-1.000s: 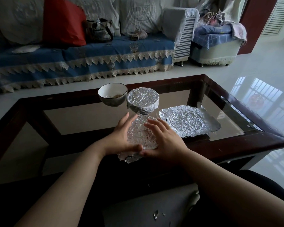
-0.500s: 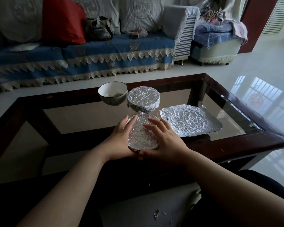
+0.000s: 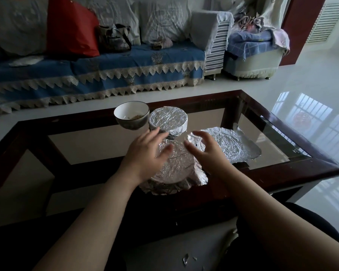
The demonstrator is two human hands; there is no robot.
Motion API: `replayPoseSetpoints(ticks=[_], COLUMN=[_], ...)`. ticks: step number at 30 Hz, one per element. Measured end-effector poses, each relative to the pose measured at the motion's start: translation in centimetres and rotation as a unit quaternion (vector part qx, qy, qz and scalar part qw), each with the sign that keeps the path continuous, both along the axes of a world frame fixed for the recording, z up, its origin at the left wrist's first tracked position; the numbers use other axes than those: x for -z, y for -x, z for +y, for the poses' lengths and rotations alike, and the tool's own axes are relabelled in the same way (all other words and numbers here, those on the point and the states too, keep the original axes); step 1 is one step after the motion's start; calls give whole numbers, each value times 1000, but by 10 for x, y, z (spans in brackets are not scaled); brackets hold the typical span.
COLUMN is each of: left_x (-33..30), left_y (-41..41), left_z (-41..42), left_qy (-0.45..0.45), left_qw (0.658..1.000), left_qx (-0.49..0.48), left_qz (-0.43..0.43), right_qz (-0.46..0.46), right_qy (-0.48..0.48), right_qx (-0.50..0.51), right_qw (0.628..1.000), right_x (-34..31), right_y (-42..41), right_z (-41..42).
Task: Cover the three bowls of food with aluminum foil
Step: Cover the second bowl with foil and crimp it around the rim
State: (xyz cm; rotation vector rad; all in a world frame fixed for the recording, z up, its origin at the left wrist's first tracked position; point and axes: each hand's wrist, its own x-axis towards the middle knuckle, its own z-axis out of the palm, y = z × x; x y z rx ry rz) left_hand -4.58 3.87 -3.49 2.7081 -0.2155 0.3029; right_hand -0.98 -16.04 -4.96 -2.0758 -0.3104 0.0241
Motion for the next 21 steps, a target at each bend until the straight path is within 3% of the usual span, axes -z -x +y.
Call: replayPoseSetpoints(ticks=[3, 6, 11, 16, 21], left_x=[11, 22, 27, 30, 31], left_y=[0, -4, -6, -8, -7], left_z=[-29, -37, -33, -30, -24], left_qy=[-117, -166, -174, -167, -165], left_qw=[990, 979, 974, 977, 980], left_qx=[20, 19, 19, 22, 19], left_qz=[69, 116, 147, 130, 113], right_qz=[137, 229, 266, 351, 388], right_qy=[47, 71, -75, -248, -328], right_qx=[13, -36, -60, -17, -32], right_qw=[989, 970, 959, 903, 861], right_x=[1, 9, 20, 25, 22], right_y=[-19, -26, -25, -24, -20], right_z=[-5, 2, 2, -5, -6])
